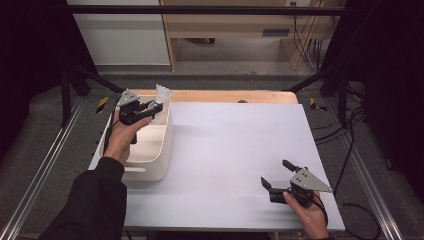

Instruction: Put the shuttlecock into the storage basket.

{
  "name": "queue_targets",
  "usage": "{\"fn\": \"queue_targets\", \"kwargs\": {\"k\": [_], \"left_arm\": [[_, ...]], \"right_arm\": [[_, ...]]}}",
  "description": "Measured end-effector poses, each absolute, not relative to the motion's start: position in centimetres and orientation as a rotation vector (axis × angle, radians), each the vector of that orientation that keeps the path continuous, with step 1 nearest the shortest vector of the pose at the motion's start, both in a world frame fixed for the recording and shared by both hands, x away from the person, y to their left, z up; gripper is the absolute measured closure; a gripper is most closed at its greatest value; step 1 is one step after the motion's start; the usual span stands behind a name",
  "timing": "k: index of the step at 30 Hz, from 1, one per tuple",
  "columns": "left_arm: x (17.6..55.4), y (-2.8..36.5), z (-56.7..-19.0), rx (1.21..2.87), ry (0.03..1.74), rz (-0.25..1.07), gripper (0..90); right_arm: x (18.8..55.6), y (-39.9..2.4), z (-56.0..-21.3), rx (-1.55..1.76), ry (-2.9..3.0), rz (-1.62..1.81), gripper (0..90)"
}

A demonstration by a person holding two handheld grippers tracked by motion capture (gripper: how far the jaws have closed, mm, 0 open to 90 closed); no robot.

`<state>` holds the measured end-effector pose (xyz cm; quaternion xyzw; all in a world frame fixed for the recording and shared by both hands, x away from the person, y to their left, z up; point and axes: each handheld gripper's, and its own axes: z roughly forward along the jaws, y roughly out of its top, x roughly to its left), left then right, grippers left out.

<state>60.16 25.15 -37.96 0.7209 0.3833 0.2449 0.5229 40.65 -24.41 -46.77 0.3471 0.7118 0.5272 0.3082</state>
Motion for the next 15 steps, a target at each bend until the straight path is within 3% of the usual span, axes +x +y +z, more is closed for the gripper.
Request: {"fn": "queue_targets", "kwargs": {"k": [15], "left_arm": [[60.1, 24.95, -38.44, 1.752, 0.908, 0.565, 64.2]], "right_arm": [[40.62, -24.42, -46.75, 0.917, 1.881, 1.394, 5.5]]}}
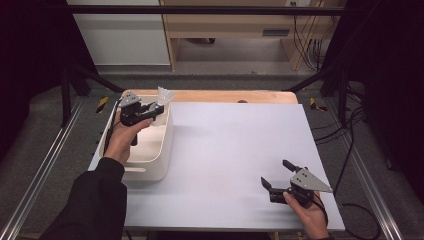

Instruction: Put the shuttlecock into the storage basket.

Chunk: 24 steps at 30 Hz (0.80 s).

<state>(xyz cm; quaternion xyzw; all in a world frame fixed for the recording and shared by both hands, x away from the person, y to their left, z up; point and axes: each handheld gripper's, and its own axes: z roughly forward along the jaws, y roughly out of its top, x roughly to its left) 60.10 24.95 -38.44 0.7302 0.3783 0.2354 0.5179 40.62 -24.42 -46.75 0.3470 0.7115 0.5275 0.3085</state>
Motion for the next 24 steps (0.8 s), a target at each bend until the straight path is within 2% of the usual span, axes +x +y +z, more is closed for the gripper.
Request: {"fn": "queue_targets", "kwargs": {"k": [24], "left_arm": [[60.44, 24.83, -39.21, 1.785, 0.926, 0.532, 62.7]], "right_arm": [[40.66, -24.4, -46.81, 0.921, 1.884, 1.393, 5.6]]}}
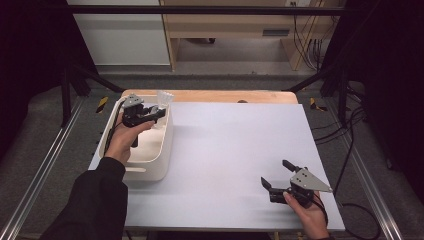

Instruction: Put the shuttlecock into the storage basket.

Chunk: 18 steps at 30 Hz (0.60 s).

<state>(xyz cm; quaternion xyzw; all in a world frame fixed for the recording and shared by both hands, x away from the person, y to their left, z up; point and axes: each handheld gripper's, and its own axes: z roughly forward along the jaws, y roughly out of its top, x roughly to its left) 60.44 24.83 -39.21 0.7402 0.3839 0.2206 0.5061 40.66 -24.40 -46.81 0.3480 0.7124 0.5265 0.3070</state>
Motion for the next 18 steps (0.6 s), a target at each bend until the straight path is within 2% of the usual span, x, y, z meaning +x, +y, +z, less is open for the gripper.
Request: {"fn": "queue_targets", "kwargs": {"k": [18], "left_arm": [[60.83, 24.65, -39.25, 1.718, 0.943, 0.549, 62.4]], "right_arm": [[40.65, -24.42, -46.82, 0.918, 1.886, 1.395, 5.7]]}}
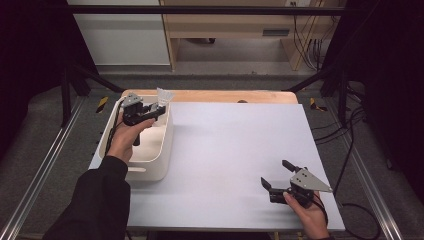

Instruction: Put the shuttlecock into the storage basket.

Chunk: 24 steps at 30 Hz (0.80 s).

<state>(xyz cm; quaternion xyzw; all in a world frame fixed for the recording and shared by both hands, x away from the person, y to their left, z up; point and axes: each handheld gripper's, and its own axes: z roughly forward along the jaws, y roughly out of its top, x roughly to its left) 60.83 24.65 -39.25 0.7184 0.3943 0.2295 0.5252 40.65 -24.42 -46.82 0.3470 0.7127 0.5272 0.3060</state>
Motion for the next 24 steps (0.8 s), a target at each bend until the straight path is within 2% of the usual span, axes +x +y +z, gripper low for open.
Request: {"fn": "queue_targets", "kwargs": {"k": [24], "left_arm": [[61.14, 24.26, -39.32, 1.739, 0.931, 0.561, 62.0]], "right_arm": [[40.68, -24.35, -46.89, 0.917, 1.897, 1.397, 5.8]]}}
